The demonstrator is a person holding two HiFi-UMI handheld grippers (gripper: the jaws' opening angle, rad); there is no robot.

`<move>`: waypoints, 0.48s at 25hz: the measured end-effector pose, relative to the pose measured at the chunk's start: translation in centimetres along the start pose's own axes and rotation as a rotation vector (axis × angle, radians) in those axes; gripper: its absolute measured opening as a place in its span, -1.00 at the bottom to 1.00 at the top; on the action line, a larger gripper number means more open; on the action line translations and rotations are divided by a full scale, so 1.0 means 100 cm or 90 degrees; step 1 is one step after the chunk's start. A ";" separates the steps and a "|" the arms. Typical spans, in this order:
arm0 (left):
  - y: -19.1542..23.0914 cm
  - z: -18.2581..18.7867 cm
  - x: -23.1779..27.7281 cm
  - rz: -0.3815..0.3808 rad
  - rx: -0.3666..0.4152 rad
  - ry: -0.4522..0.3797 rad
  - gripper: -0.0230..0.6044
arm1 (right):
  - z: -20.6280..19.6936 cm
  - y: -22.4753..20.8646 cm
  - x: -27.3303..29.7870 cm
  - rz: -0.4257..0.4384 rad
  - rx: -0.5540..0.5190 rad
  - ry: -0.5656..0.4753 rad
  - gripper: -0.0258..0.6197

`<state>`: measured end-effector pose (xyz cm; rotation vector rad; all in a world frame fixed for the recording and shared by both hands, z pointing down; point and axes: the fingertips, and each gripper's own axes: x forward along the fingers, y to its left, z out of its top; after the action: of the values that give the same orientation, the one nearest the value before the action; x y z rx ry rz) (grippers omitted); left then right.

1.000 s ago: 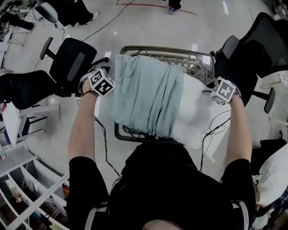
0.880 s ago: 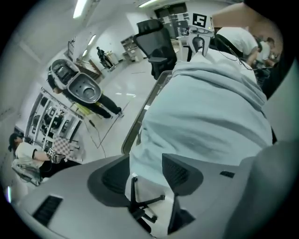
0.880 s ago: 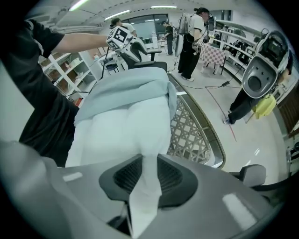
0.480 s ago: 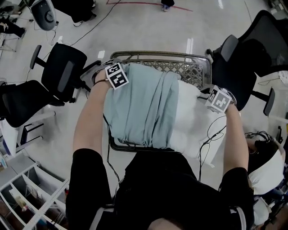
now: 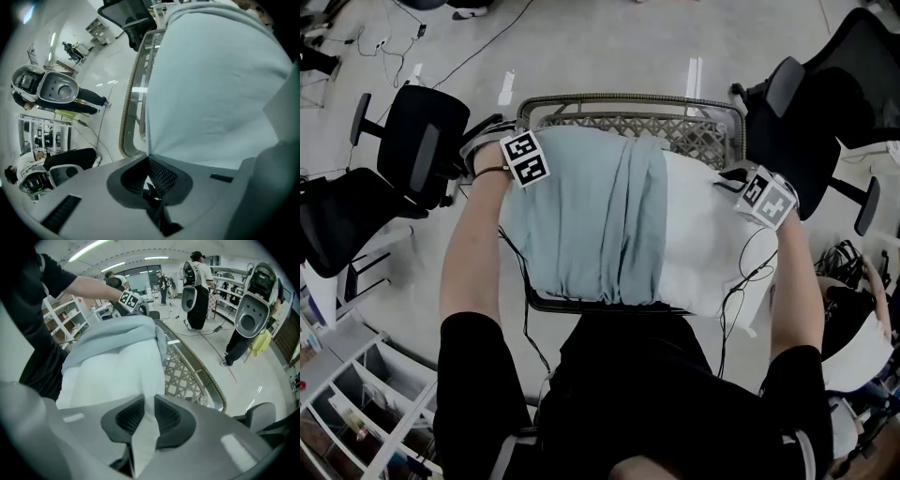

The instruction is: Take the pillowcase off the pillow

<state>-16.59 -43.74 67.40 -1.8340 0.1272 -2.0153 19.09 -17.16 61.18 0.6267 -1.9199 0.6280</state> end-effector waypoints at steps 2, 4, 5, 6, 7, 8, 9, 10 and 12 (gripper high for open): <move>0.005 -0.028 -0.009 0.011 0.007 0.020 -0.91 | 0.009 -0.010 -0.003 -0.006 0.000 -0.020 -0.74; 0.001 -0.052 -0.015 0.018 0.008 0.037 -0.91 | 0.010 -0.015 -0.001 -0.004 -0.013 -0.005 -0.79; -0.002 -0.062 -0.017 0.021 0.005 0.044 -0.91 | 0.009 -0.016 0.000 0.001 -0.016 0.008 -0.81; -0.007 -0.072 -0.017 0.022 -0.004 0.047 -0.91 | 0.007 -0.017 0.000 0.006 -0.014 0.015 -0.81; -0.012 -0.081 -0.017 0.019 -0.019 0.048 -0.91 | 0.005 -0.018 0.000 0.011 -0.007 0.015 -0.81; -0.019 -0.091 -0.017 0.012 -0.038 0.048 -0.91 | 0.004 -0.018 0.000 0.015 0.001 0.011 -0.82; -0.027 -0.101 -0.016 0.004 -0.057 0.048 -0.91 | 0.004 -0.019 0.000 0.018 0.009 0.006 -0.83; -0.035 -0.110 -0.015 -0.005 -0.074 0.049 -0.91 | 0.004 -0.019 0.000 0.020 0.015 0.002 -0.83; -0.055 -0.124 -0.013 -0.024 -0.102 0.053 -0.91 | 0.004 -0.018 0.002 0.024 0.025 -0.005 -0.84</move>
<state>-29.82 -40.81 66.38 -1.8599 0.2884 -2.1654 19.90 -18.78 61.46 0.6204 -1.9341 0.6897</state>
